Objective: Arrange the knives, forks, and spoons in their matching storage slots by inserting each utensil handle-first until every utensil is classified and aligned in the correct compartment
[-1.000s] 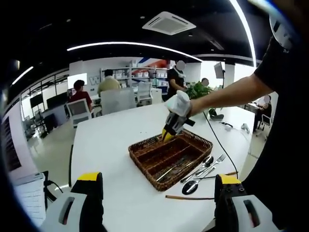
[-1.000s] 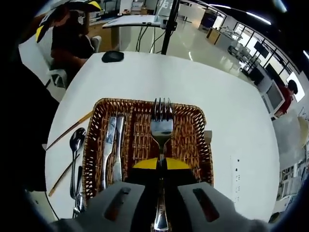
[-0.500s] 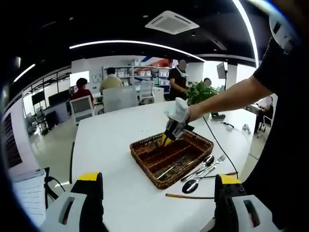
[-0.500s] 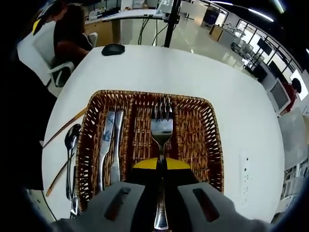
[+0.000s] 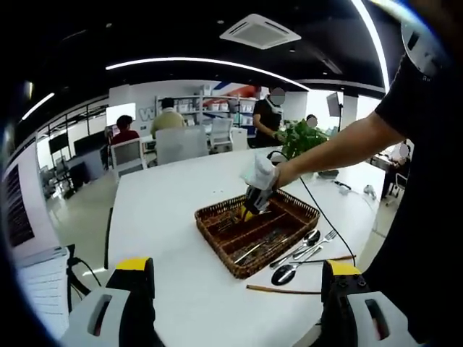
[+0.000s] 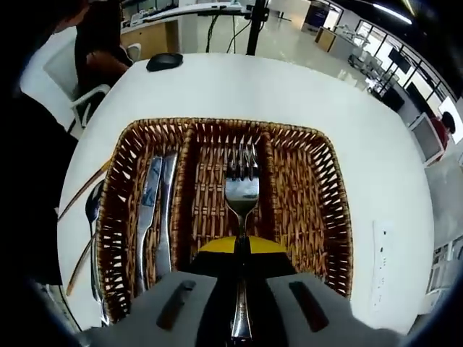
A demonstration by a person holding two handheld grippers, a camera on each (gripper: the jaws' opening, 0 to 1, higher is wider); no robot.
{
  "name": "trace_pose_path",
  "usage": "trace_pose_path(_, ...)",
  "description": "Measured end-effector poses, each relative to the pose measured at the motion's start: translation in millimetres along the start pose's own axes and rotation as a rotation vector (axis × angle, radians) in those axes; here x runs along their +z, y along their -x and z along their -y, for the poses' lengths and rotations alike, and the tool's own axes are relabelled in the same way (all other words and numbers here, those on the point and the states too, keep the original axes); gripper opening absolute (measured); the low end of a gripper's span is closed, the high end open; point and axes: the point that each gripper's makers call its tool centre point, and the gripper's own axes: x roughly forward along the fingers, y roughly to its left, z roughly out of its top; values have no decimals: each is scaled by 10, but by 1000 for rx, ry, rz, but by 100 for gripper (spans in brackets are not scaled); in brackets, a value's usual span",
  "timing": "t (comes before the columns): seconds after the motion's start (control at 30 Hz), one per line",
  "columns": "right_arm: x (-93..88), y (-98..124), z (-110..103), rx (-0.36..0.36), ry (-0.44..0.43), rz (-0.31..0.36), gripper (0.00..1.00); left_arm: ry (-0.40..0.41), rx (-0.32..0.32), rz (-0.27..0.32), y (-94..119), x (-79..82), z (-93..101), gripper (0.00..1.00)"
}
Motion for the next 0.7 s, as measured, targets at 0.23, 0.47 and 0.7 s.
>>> trace_pose_path(0.23,-18,-80,42,-6,-12,-19,0,3,12,3,29,-8,-18,100)
trace_pose_path(0.47,-44,-175,36,-17,-5,-41,0,3,16,-1,39,-41,-21,100)
trace_pose_path(0.7,-28,-210,16,-20,-3,-37,1,5,23,-7,76,-67,-42,100)
